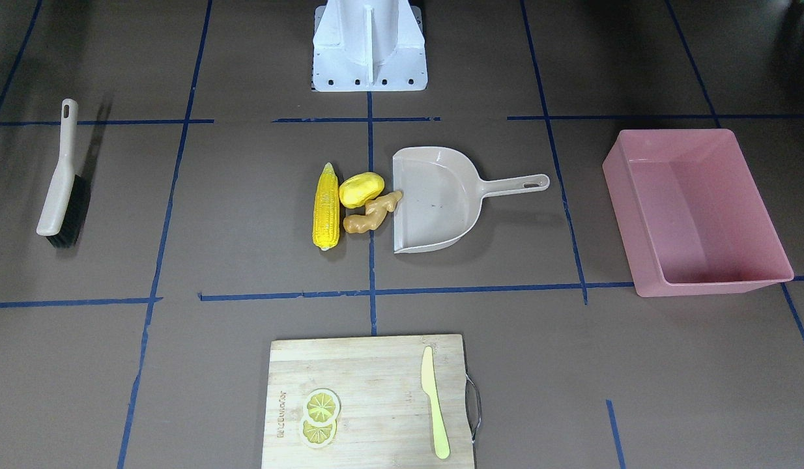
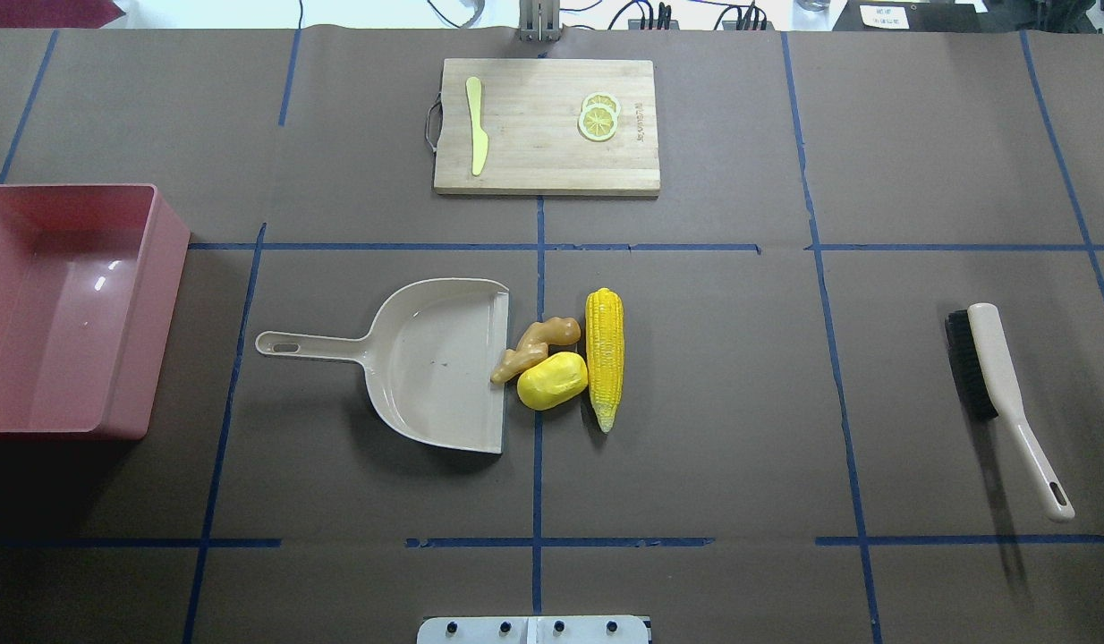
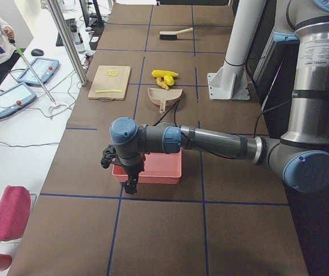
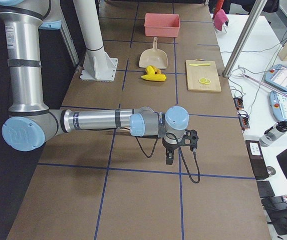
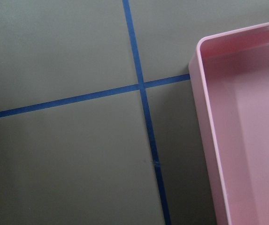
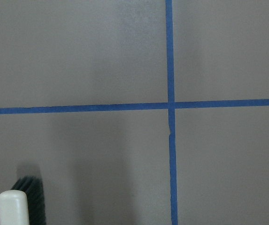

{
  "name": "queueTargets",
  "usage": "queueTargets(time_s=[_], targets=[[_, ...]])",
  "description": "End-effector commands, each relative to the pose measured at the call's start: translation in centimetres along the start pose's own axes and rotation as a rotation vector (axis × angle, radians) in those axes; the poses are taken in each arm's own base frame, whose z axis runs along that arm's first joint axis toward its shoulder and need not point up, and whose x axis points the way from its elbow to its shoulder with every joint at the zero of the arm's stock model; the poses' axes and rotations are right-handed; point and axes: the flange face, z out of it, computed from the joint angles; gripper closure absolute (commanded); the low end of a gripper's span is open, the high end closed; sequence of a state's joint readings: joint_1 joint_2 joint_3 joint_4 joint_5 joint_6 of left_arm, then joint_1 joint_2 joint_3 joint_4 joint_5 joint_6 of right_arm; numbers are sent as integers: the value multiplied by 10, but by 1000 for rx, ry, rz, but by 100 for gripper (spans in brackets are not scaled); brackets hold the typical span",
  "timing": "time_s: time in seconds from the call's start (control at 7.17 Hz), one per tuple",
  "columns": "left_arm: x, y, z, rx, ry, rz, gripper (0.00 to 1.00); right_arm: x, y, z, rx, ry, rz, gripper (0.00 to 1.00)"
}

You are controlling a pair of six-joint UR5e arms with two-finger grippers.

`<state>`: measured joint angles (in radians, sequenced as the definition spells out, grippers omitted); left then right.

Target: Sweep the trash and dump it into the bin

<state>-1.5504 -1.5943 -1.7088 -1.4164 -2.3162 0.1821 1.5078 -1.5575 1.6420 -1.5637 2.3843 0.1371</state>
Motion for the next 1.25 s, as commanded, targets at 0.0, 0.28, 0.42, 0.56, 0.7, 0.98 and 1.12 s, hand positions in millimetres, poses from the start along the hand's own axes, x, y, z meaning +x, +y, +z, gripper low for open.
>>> queueTargets(time_s=[0.0,0.28,0.42,0.56,0.7,0.98,1.12], targets=[[12,3,-11,24,3,28,0,-1,4,3,36,-8,-44,0],[15,16,1,80,13,95,0,-5,13,8,65,-27,-88,0],[43,15,-4,108,97,143,0,-27,23,24,81,-38,-192,0],[89,1,19,64,148,225,0,-41,42,31,85,-39,-241,0],[164,-23,42,14,170,377,0,-53,56,25,87,-47,-208,0],[314,-58,48,0,225,549,0,-123,92,25,43,-81,-106,0],[389,-77,43,40,213,633,5,-155,130,34,16,-32,-123,0]])
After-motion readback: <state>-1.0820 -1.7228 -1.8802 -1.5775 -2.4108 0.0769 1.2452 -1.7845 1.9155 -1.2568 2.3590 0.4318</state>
